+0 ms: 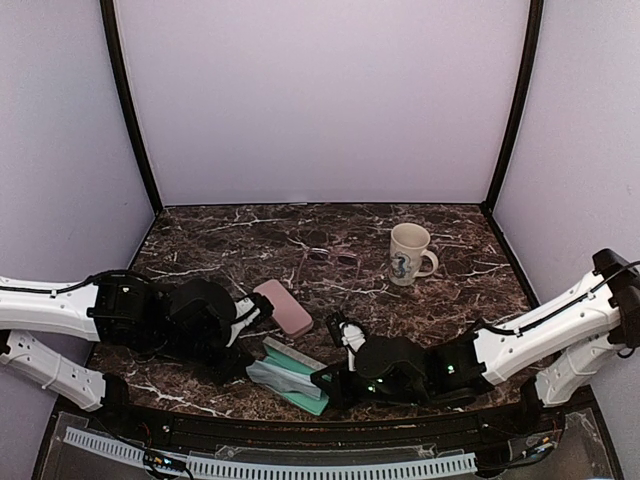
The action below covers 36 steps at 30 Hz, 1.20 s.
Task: Organize the sunglasses
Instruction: Place the folded cleaning cloth in the sunglasses case.
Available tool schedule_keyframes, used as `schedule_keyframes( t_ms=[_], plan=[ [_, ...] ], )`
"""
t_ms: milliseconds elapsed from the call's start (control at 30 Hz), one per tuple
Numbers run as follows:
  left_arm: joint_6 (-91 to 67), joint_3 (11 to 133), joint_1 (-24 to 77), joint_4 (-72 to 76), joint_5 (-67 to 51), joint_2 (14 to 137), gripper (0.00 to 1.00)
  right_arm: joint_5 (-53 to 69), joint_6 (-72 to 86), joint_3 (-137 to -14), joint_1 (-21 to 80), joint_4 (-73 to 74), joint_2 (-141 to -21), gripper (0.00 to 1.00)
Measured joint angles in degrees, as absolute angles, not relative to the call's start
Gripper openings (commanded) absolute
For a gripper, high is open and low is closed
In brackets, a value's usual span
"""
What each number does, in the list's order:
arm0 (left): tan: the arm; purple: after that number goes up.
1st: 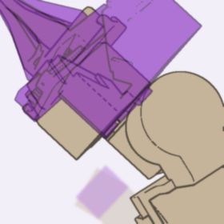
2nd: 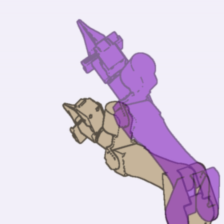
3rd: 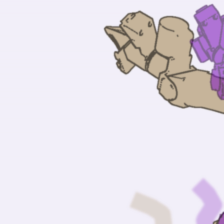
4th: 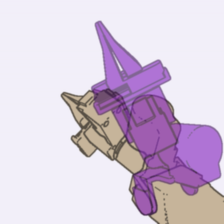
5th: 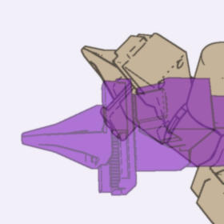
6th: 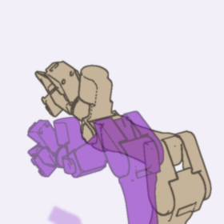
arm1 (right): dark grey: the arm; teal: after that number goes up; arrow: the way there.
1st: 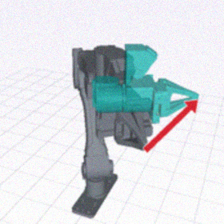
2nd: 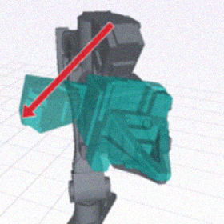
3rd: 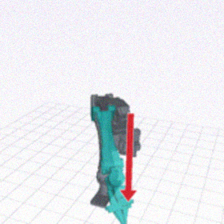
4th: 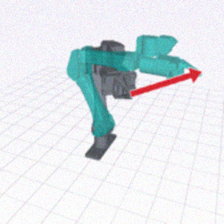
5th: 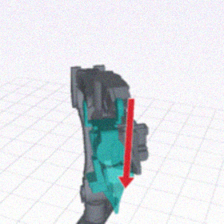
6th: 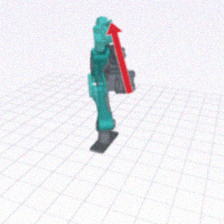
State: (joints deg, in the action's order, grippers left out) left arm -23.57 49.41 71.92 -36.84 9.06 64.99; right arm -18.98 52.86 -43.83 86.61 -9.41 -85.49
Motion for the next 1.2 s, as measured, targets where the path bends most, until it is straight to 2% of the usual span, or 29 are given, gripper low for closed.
schedule_keyframes(
  t_ms=[300, 700, 1200],
  plan=[
    [-21.6, 49.4, 71.9, -35.5, 12.5, 71.5, 0.00, -20.8, 56.1, -51.3, 86.6, 0.9, -92.2, 0.00],
    [-19.5, 49.5, 71.9, -32.5, 14.6, 75.7, 0.00, -21.4, 56.0, -54.6, 86.7, 7.3, -96.6, 0.00],
    [-18.4, 49.7, 71.9, -28.2, 15.0, 81.2, 0.00, -27.9, 55.2, -62.7, 88.2, 19.0, -105.3, 0.00]
  ],
)
